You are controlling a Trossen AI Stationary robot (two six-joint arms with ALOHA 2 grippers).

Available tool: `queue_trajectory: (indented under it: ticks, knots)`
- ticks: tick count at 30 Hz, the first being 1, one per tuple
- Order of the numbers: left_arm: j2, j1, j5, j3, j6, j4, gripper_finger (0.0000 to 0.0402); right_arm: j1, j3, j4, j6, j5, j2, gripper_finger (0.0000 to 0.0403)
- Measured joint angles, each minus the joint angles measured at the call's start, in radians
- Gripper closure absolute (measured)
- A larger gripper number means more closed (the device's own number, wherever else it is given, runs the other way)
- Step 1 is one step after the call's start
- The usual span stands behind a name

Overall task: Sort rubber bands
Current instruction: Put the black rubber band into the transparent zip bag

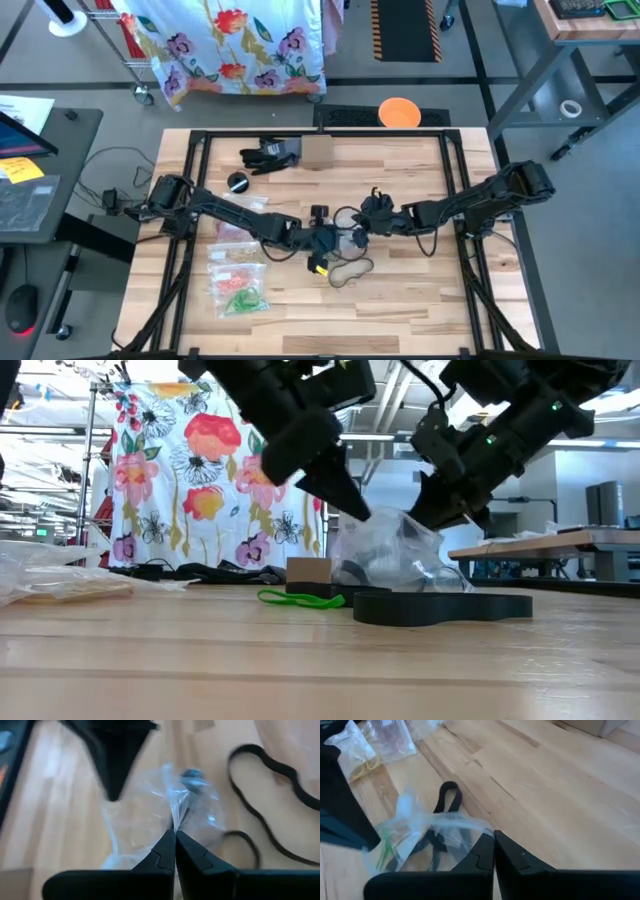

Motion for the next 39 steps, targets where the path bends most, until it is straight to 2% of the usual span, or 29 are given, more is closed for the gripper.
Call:
queue_trajectory:
  ticks: [7, 10, 15, 18, 22, 28, 31, 39]
  knots:
    - [0.000, 0.105, 0.008, 0.000, 0.101, 0.084, 0.0401, -0.027, 0.000, -0.027, 0.017, 0.113, 0.000, 0.0403]
    - [0.000, 0.159, 0.064, 0.001, 0.134, 0.126, 0.0401, -0.073, -0.001, -0.064, -0.016, 0.184, -0.013, 0.0403]
    - [0.000, 0.213, 0.095, 0.002, 0.150, 0.140, 0.0401, -0.149, -0.001, -0.096, -0.085, 0.285, -0.083, 0.0403]
    - [0.000, 0.225, 0.094, 0.002, 0.153, 0.158, 0.0401, -0.159, 0.000, -0.097, -0.140, 0.298, -0.143, 0.0403]
    - [0.000, 0.222, 0.126, 0.003, 0.145, 0.154, 0.0401, -0.151, 0.000, -0.114, -0.112, 0.201, -0.147, 0.0403]
    - [0.000, 0.197, 0.144, 0.003, 0.079, 0.106, 0.0401, -0.128, 0.000, -0.057, -0.028, 0.086, 0.035, 0.0403]
    - [0.000, 0.178, 0.159, 0.002, 0.043, 0.062, 0.0401, -0.128, -0.001, -0.002, -0.014, 0.065, 0.101, 0.0403]
    - [0.000, 0.132, 0.159, -0.096, -0.048, 0.120, 0.0401, -0.129, -0.001, 0.061, -0.040, -0.023, 0.057, 0.0403]
